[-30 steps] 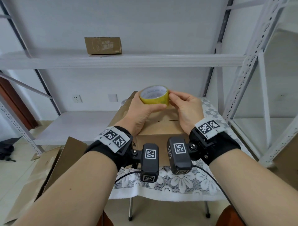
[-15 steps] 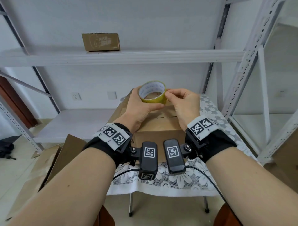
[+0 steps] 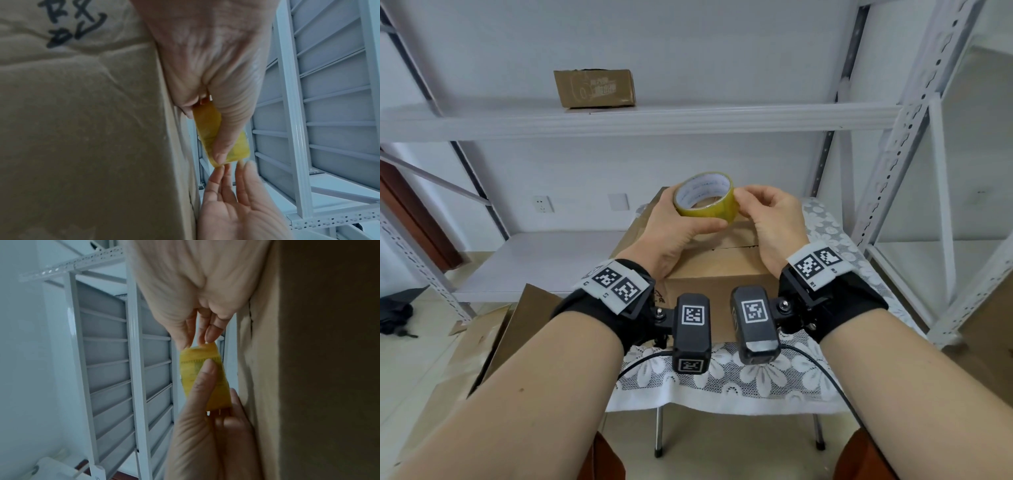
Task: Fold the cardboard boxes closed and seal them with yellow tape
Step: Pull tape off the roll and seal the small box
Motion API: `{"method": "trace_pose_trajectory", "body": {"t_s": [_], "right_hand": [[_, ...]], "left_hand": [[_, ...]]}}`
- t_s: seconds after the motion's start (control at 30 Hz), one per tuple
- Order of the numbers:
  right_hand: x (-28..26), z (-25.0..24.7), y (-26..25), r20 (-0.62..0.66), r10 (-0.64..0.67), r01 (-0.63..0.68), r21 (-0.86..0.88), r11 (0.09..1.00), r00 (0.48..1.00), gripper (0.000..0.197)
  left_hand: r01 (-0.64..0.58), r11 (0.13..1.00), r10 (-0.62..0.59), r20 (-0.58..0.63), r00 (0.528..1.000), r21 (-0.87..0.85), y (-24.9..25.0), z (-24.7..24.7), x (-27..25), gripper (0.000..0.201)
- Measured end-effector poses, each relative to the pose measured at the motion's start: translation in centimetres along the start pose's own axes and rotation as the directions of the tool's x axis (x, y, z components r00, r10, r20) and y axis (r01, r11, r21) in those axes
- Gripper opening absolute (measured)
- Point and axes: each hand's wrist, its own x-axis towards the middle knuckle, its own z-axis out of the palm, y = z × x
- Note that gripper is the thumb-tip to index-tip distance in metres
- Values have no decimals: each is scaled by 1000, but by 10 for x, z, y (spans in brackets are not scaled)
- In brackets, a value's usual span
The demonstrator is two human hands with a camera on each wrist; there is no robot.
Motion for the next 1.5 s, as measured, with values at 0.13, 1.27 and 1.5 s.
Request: {"method": "trace_pose_trajectory", "body": {"t_s": [0.13, 1.27, 1.5], "right_hand": [[-2, -1, -1, -19, -19, 21, 97, 995, 1000, 11], [-5, 0, 0, -60, -67, 64, -56, 996, 996, 22], [-4, -6, -4, 87, -24, 36, -142, 989, 996, 14]], "left_hand": [[-6, 1000, 6, 2, 1000, 18, 0, 1, 0, 81], [-21, 985, 37, -93, 995, 170, -4, 3, 2, 89], [5, 988, -1, -24, 1000, 152, -2, -2, 1, 88]]}}
